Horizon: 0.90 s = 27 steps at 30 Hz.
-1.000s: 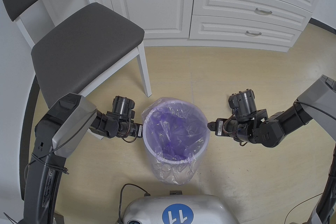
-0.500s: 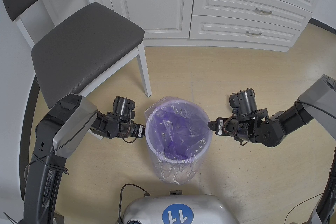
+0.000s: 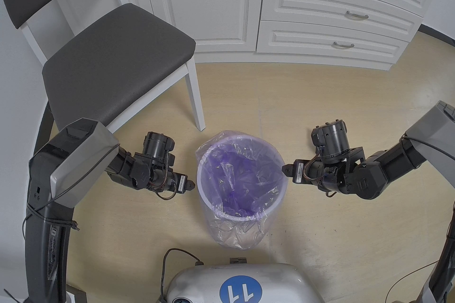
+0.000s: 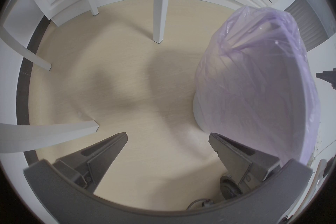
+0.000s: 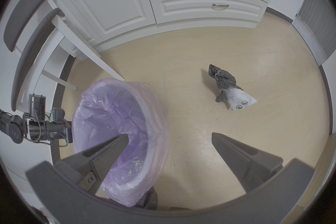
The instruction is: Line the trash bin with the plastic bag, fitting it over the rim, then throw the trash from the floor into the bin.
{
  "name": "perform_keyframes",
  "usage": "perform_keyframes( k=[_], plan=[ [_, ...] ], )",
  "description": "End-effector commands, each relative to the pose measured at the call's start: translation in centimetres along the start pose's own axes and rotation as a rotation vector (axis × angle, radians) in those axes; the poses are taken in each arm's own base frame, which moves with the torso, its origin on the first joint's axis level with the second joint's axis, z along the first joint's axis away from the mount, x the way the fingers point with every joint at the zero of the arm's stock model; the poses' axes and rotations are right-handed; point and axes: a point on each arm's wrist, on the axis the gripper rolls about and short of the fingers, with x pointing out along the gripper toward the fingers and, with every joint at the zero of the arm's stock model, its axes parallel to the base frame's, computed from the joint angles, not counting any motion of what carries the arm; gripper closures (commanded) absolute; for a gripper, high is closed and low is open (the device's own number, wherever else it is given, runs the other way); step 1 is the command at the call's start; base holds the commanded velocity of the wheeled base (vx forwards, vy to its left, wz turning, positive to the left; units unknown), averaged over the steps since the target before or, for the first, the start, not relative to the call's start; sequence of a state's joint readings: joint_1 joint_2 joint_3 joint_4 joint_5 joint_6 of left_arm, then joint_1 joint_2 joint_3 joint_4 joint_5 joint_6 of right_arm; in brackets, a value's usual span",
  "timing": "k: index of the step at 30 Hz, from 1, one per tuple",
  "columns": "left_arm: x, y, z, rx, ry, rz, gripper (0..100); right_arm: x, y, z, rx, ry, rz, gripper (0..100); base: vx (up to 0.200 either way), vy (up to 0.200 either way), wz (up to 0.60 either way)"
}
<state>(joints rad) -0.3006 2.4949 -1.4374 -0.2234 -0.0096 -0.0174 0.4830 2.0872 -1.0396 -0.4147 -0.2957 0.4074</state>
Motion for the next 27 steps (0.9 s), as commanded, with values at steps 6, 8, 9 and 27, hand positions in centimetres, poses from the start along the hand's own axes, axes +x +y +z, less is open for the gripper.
perform_keyframes(
  k=[6,8,9,27],
  plan=[
    [-4.1,0.8,0.2,0.049,-0.009,0.012,0,-1.8,0.1,0.3,-0.034,-0.019,0.02,0,0.0,0.0,0.0],
    [-5.2,0.8,-0.1,0.052,-0.013,0.013,0,-2.3,0.1,0.5,-0.035,-0.027,0.025,0,0.0,0.0,0.0],
    [-5.2,0.8,-0.2,0.052,-0.013,0.013,0,-2.3,0.1,0.5,-0.037,-0.027,0.024,0,0.0,0.0,0.0],
    [-11.1,0.3,-1.8,0.056,-0.101,0.01,0,-6.6,0.0,1.7,-0.059,-0.091,0.065,0,0.0,0.0,0.0]
  ],
)
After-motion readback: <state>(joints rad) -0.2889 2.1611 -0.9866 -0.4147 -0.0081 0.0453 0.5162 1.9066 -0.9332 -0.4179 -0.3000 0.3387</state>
